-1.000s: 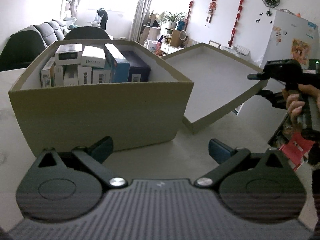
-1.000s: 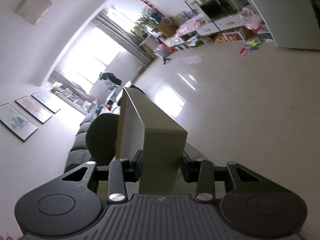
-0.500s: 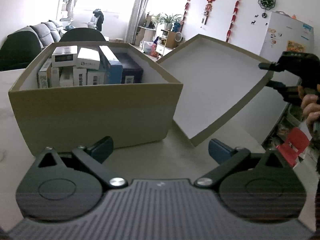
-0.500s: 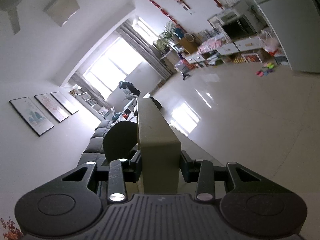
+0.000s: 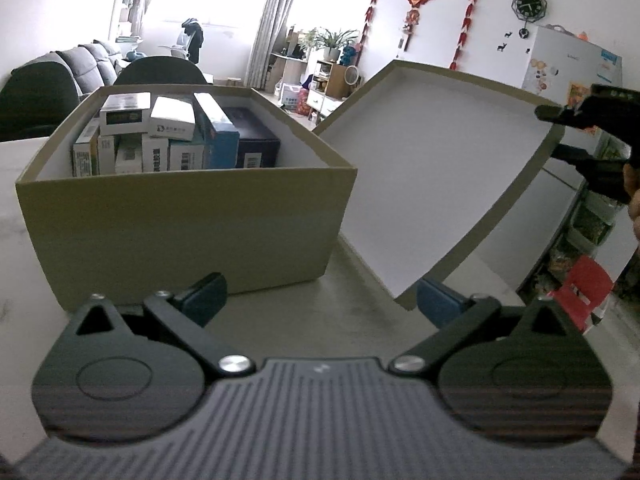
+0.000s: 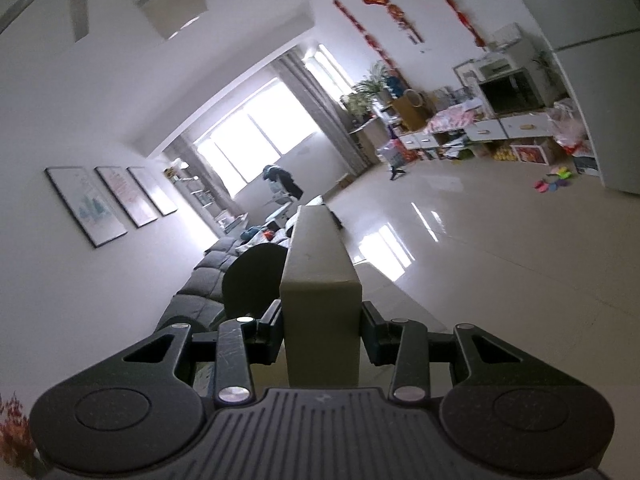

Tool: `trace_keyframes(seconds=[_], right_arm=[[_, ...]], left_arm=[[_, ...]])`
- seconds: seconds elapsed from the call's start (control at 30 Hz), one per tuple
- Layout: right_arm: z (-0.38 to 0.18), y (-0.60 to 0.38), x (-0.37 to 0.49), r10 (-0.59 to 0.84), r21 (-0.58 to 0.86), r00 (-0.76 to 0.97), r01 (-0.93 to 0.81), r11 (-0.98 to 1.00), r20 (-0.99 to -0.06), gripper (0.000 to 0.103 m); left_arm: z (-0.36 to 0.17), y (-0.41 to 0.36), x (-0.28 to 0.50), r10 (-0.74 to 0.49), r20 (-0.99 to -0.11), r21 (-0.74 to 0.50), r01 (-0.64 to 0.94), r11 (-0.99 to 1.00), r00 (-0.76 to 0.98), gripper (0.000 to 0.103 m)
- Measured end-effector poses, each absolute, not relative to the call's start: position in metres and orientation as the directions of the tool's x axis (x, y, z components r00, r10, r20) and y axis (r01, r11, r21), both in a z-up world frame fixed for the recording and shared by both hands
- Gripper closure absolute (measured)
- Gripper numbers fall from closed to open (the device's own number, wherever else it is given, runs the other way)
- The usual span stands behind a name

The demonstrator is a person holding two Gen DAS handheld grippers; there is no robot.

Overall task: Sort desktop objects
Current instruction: 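Lift the lid with the right gripper and swing it over the cardboard box, then grasp the lid's opposite edge with the left gripper while the right gripper holds it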

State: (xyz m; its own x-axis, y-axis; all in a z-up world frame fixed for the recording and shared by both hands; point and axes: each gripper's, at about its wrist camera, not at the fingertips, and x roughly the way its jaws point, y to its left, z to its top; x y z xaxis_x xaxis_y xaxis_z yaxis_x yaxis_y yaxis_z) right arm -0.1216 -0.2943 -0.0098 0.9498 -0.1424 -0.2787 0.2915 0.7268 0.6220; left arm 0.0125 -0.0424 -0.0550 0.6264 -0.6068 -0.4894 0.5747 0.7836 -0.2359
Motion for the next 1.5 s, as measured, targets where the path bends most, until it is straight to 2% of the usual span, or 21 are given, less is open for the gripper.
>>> trace_keyframes(seconds=[0.6,1.0,1.33,1.5], right_arm=[[0.014,-0.238,-0.14,-0.157,0.442,0.968,0.23,0.867,-0.196,0.06],[0.022,-0.2,-0.142,-0.05,0.359,0.979,0.119,0.926,-0.196,0.057],[0.028,-0.164,-0.14,0.072,0.308,0.979,-0.01,0.951,-0.193,0.055],[0.032,-0.143,-0.138,0.134,0.275,0.971,-0.077,0.958,-0.196,0.055]], left_arm=[[-0.05,-0.032,0.016,-0.612,-0.473,-0.266,0.559,0.785,0.634,0.0],[-0.033,-0.014,0.02,-0.63,-0.433,-0.323,0.541,0.776,0.645,0.0],[-0.007,0.015,0.029,-0.665,-0.351,-0.444,0.509,0.738,0.659,0.0],[0.007,0.018,0.032,-0.669,-0.313,-0.444,0.519,0.73,0.674,0.0]])
